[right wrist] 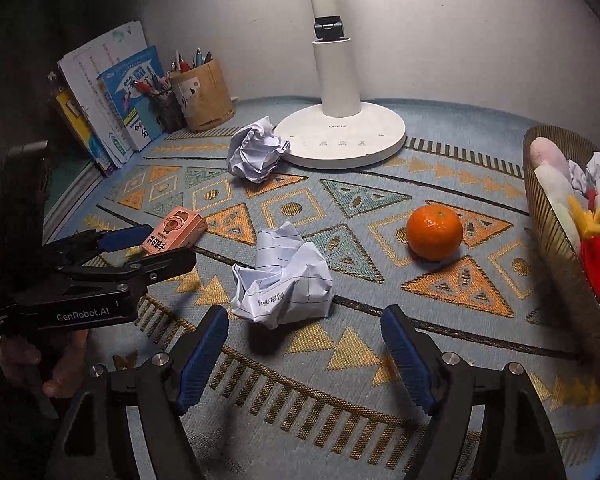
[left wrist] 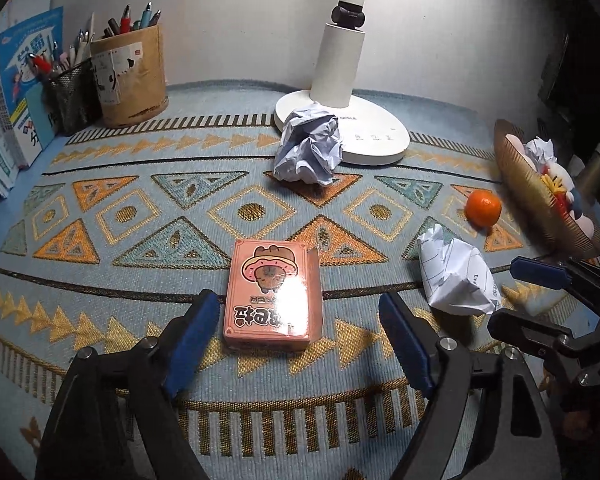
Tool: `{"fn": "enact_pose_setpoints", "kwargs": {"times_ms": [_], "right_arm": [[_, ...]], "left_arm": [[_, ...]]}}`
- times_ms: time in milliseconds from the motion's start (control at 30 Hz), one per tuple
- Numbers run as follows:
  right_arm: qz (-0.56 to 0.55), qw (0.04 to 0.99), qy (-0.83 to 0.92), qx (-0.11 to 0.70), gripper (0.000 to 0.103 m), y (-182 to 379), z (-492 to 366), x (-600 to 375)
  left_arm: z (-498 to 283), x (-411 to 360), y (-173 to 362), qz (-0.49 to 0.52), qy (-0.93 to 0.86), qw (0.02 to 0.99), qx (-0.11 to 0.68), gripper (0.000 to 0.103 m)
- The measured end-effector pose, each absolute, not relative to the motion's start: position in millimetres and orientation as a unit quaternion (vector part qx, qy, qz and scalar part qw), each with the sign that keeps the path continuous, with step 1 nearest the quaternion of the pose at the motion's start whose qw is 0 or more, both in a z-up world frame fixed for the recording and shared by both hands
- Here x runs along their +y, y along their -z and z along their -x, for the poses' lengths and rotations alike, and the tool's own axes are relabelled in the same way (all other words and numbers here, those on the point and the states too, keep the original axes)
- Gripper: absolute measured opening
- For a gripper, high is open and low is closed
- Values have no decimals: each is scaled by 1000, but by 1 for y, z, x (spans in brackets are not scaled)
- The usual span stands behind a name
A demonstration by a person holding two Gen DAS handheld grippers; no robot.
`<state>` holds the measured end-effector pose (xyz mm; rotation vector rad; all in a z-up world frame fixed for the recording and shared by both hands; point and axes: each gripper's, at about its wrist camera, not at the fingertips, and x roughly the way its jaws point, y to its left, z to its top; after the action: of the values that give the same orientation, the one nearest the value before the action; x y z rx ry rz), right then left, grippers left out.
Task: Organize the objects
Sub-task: 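Grasp the white paper ball with the right gripper while the left gripper holds the pink box, then carry the pink box and paper ball to the bowl and open both grippers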
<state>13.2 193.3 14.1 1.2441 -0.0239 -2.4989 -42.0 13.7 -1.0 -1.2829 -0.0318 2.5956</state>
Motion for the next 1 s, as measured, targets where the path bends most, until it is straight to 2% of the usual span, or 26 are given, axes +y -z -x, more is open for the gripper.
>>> {"fn": "enact_pose_setpoints", "kwargs": {"times_ms": [233,300,333,367,400,433,767,1000], "right_arm": [[-443,184,878,7,79,-4,4,174],[-444,187,876,-6,79,-3,9,174],[-445,191,875,-15,79,-1,10,174],[-447,193,873,-22,74,0,11,175],[-448,195,872,-28,62,0,11,176],[-451,196,871,-30,57,2,11,176],[-413,193,887,-70,53,-25,-30,207],[-357,144,914,-126,53,-80,-73,286]], "left_arm": [[44,11,5,434,-894,107,-10,46],[43,9,5,432,-895,106,-13,44],[43,8,4,430,-897,105,-15,38],[42,7,4,429,-897,107,-16,38],[42,7,4,429,-897,108,-16,38],[42,8,4,429,-897,107,-16,38],[22,22,-14,410,-901,138,-33,38],[9,88,-69,357,-909,215,-24,38]]}}
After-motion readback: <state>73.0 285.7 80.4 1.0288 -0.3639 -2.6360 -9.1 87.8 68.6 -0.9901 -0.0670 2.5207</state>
